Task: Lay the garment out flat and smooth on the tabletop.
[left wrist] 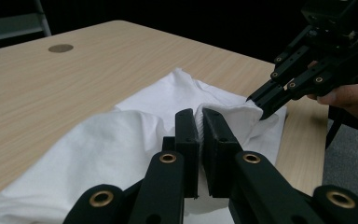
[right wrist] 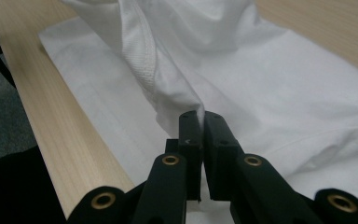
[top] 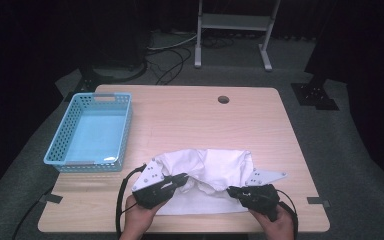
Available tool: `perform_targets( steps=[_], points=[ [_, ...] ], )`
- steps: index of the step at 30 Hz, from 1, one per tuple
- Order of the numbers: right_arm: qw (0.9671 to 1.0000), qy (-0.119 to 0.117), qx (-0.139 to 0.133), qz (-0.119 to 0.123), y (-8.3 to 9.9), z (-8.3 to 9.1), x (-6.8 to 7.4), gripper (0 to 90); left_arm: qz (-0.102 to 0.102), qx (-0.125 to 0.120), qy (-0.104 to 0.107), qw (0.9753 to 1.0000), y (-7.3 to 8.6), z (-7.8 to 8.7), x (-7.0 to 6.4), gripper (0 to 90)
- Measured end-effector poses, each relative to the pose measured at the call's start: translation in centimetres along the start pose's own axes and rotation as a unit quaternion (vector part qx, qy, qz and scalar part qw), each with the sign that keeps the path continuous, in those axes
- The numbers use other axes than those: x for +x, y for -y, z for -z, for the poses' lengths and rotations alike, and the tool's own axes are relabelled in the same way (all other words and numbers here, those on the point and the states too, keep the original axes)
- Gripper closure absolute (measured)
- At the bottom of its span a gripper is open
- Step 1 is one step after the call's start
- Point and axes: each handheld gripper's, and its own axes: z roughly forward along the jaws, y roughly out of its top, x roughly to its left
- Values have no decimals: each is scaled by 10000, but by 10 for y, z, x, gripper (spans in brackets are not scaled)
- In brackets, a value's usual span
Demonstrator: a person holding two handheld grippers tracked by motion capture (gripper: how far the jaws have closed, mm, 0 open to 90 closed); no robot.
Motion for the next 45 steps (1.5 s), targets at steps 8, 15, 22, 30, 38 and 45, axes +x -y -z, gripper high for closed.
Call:
perform_targets(
  steps=[8,15,22,30,38,45],
  points=[
    [9996,14,-242,-147,-20,12,-12,873,44,-163,-67,9998,-23,-3,11,853],
    [9989,101,-432,-160,-42,22,-18,874,63,-278,-260,9993,-42,-7,19,853],
    [9983,191,-515,-200,-65,21,-28,876,101,-311,-437,9985,-58,-17,28,853],
    [9975,336,-603,-147,-93,17,-40,876,54,-352,-605,9975,-78,-24,43,853],
    [9962,528,-657,-199,-122,12,-55,877,90,-393,-742,9964,-97,-32,65,853],
    [9950,706,-656,-271,-145,5,-72,877,126,-367,-948,9947,-111,-43,89,853]
  ],
)
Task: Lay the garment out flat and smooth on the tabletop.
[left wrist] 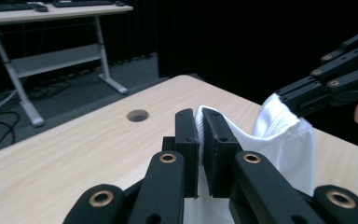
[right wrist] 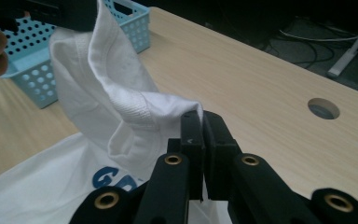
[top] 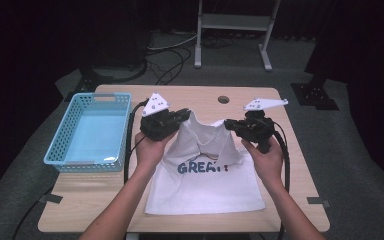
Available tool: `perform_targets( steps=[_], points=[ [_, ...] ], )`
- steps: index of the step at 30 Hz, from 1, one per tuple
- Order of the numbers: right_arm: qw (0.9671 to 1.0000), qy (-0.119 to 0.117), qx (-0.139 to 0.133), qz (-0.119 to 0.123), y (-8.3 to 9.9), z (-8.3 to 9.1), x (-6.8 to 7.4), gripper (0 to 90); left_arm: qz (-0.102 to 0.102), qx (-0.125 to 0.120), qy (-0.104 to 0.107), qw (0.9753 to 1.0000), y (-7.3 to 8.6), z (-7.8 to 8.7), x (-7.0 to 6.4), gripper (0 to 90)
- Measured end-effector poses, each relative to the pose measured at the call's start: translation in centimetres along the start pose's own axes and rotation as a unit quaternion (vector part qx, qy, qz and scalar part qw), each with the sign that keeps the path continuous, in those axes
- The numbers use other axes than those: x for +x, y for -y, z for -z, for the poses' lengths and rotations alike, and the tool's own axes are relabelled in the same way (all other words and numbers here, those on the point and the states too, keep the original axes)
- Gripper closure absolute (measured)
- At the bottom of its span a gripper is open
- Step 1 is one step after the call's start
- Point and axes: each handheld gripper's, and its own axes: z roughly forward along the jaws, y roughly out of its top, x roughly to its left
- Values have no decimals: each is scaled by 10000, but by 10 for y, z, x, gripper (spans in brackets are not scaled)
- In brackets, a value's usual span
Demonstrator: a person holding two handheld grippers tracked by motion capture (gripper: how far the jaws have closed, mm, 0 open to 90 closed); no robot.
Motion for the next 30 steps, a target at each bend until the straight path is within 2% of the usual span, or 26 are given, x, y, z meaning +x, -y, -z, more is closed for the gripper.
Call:
perform_targets(
  steps=[5,15,19,24,28,30],
  points=[
    [9998,192,46,-77,-11,-13,-14,877,72,41,-144,9999,-5,-17,14,853],
    [9976,450,-77,-512,-20,-33,-42,877,222,126,-512,9984,-13,-50,38,853],
    [9960,509,-226,-697,-24,-36,-53,876,229,115,-713,9971,-17,-61,46,852],
    [9945,607,-273,-806,-30,-42,-63,876,252,100,-830,9962,-22,-74,56,852],
    [9927,699,-327,-931,-32,-48,-70,876,123,63,-921,9957,-27,-85,59,851],
    [9920,750,-325,-961,-33,-52,-73,876,133,116,-936,9955,-28,-92,62,850]
  ],
)
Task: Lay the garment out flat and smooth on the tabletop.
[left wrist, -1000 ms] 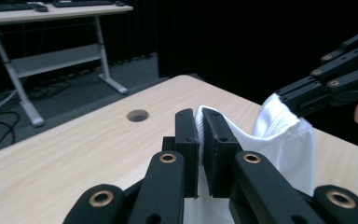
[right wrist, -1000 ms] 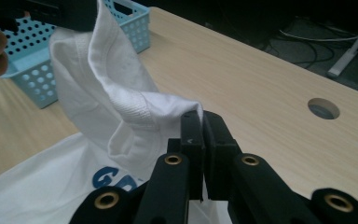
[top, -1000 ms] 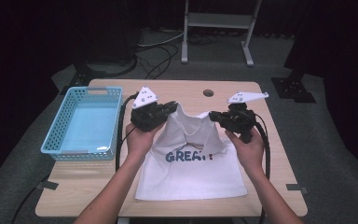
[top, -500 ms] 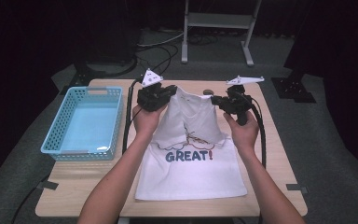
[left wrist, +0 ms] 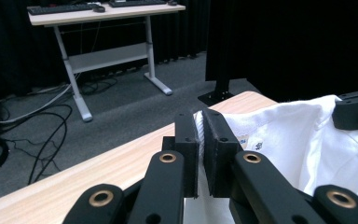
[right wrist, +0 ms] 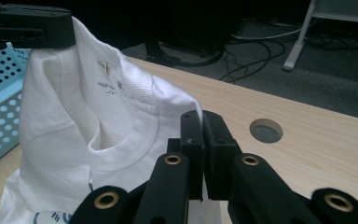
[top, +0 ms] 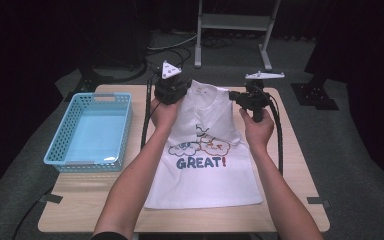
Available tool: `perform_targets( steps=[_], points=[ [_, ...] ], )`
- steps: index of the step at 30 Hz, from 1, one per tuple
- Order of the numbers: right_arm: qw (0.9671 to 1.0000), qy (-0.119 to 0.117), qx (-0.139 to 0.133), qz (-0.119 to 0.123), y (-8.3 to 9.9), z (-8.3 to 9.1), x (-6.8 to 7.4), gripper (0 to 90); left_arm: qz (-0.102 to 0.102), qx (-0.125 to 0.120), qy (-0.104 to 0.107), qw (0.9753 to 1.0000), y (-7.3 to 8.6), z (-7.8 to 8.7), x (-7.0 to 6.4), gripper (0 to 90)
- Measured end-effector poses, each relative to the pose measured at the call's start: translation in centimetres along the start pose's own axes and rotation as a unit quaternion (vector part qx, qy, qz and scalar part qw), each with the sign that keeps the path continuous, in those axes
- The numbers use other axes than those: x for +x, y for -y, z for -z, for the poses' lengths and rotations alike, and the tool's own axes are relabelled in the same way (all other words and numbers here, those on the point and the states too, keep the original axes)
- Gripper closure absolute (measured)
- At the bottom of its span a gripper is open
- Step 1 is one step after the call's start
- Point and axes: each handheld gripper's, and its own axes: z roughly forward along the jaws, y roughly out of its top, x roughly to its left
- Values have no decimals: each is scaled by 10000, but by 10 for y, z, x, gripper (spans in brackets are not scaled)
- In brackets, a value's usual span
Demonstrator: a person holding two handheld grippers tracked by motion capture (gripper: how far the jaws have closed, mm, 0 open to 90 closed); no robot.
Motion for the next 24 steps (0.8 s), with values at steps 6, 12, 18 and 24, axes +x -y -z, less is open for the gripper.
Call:
perform_targets(
  steps=[6,12,18,24],
  points=[
    [9995,100,250,-150,6,-22,-8,871,84,242,-59,9997,13,-22,6,848],
    [9984,164,533,-128,10,-41,-12,654,84,458,-223,9987,19,-29,9,611],
    [9979,146,636,-46,12,-34,-10,590,164,416,-190,9988,23,-17,9,525],
    [9973,125,720,-16,22,-23,-4,555,258,363,-66,9990,31,1,1,495]
  ],
)
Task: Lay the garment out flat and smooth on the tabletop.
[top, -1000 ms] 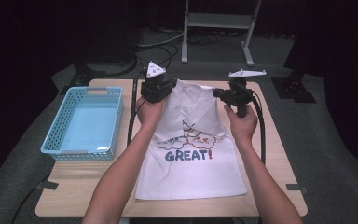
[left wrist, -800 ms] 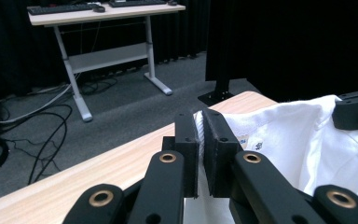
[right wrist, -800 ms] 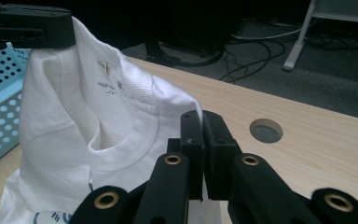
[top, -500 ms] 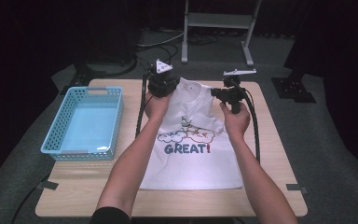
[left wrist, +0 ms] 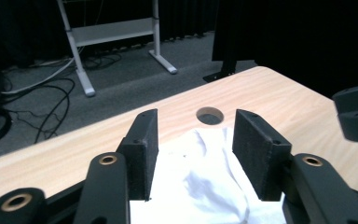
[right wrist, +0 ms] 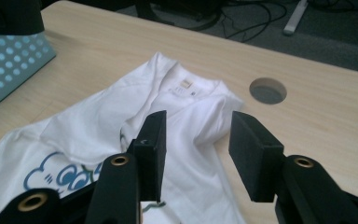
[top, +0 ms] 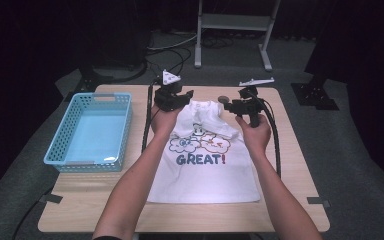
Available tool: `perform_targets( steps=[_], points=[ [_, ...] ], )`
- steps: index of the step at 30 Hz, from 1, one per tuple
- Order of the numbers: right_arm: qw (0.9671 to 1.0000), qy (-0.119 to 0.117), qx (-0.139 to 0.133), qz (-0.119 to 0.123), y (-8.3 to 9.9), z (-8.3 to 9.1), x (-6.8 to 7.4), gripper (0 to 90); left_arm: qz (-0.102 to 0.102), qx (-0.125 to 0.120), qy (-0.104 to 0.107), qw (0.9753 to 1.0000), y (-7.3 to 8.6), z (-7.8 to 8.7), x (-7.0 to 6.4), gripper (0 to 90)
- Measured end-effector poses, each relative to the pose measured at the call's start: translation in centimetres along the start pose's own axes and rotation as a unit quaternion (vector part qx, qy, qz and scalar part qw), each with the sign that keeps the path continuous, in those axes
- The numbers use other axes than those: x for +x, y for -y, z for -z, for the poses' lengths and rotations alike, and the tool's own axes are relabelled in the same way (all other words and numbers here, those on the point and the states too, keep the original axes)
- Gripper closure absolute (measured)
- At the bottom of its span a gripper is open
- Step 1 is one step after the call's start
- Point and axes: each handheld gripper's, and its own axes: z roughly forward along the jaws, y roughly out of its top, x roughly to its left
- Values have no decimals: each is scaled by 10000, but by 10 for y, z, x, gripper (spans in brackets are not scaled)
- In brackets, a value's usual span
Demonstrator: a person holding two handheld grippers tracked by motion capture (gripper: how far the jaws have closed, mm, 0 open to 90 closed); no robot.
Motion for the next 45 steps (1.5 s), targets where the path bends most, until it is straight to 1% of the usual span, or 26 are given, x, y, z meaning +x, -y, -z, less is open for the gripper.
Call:
perform_targets(
  steps=[3,8,11,13,15,17,21,23,25,27,28,31,33,34,35,40,42,43,45],
  points=[
    [10000,-31,67,44,9,4,6,529,64,-24,90,9999,7,10,-4,478],
    [9997,-164,179,88,28,10,17,467,114,-108,208,9997,22,29,-14,444],
    [9993,-211,231,191,39,12,25,428,211,-155,293,9992,31,39,-18,424],
    [9991,-228,277,216,46,14,29,404,267,-184,350,9989,38,47,-22,403],
    [9990,-243,322,206,55,15,34,383,258,-154,419,9987,44,54,-25,391],
    [9988,-250,356,220,63,16,37,369,250,-163,443,9986,48,60,-28,376],
    [9986,-229,410,231,77,18,42,314,223,-232,510,9982,60,76,-36,345],
    [9984,-289,457,173,85,18,43,305,224,-261,581,9977,67,85,-40,330],
    [9980,-334,526,126,91,18,43,296,179,-285,640,9974,74,92,-43,319],
    [9979,-392,507,106,96,18,44,295,117,-258,652,9975,81,99,-46,298],
    [9976,-406,548,103,99,18,45,288,125,-254,668,9974,84,102,-46,294],
    [9960,-509,732,87,104,15,48,276,311,-245,796,9960,95,112,-46,263],
    [9958,-523,746,129,107,13,52,277,391,-273,784,9958,101,119,-46,228],
    [9958,-498,754,154,108,12,54,277,398,-301,784,9957,104,123,-45,226],
    [9955,-492,790,154,110,11,56,277,394,-278,769,9959,107,127,-45,226],
    [9932,-533,1018,210,118,1,63,276,366,-286,737,9962,118,141,-42,209],
    [9929,-501,1036,302,120,-1,68,276,381,-287,758,9960,122,146,-41,202],
    [9928,-486,1046,328,121,-2,70,276,415,-299,767,9957,124,148,-41,197],
    [9923,-478,1079,365,124,-5,74,273,405,-306,753,9959,129,151,-39,197]
  ],
)
